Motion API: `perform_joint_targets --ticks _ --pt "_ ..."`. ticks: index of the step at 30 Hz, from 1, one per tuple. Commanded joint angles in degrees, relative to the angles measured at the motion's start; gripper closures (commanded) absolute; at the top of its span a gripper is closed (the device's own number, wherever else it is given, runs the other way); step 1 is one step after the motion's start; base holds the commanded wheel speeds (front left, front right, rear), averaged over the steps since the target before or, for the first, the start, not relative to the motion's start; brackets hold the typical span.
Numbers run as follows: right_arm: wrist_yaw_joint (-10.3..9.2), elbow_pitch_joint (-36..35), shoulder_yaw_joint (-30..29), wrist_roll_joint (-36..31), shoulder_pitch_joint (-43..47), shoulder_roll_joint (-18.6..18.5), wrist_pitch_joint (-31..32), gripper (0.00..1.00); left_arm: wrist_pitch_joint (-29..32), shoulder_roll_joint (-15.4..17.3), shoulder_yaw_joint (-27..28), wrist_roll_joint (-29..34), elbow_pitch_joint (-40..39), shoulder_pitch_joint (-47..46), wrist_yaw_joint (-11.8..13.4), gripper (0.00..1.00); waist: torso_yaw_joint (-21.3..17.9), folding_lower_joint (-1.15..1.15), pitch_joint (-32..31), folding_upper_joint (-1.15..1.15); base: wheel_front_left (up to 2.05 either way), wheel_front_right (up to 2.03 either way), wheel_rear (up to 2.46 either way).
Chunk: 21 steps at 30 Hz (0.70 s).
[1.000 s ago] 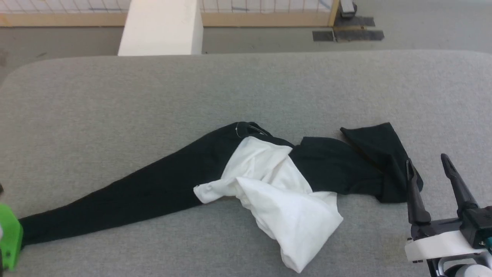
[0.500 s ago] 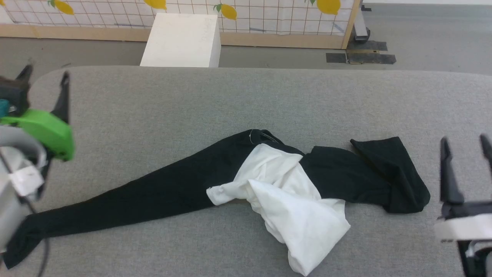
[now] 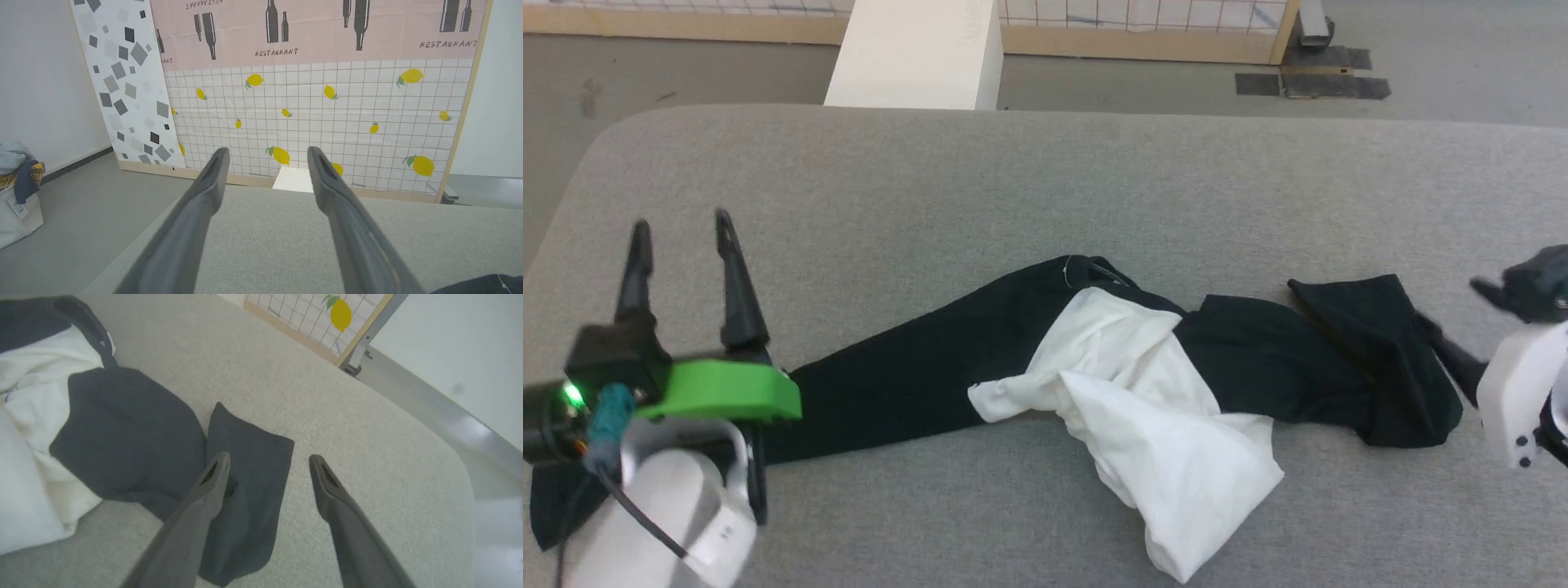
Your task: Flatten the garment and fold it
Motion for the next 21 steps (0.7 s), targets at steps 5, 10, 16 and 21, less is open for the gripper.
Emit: perform_joint_targets --ticks 5,10,16,21 --pt "-0.10 3.01 9.21 7.39 -6.57 -2.48 10.46 0.00 -0.20 -7.52 3.80 6.17 1.17 4.58 -5.11 0.00 1.88 0.00 2.22 0.00 0.00 0.00 0.00" --pt "-0.10 13.43 12.26 10.31 -10.31 2.03 11.97 0.00 -0.20 -13.28 7.24 10.20 3.74 4.39 -10.69 0.00 3.17 0.00 4.60 0.00 0.00 0.00 0.00" --pt "-0.10 21.86 20.60 12.49 -10.09 4.12 11.91 0.00 -0.20 -17.47 10.97 14.67 6.34 3.84 -15.08 0.00 3.49 0.00 5.65 0.00 0.00 0.00 0.00" --pt "-0.10 23.23 21.87 14.12 -12.59 2.78 2.13 1.00 -0.20 -19.15 14.29 17.42 7.50 4.39 -17.29 0.00 1.83 0.00 4.45 0.00 0.00 0.00 0.00"
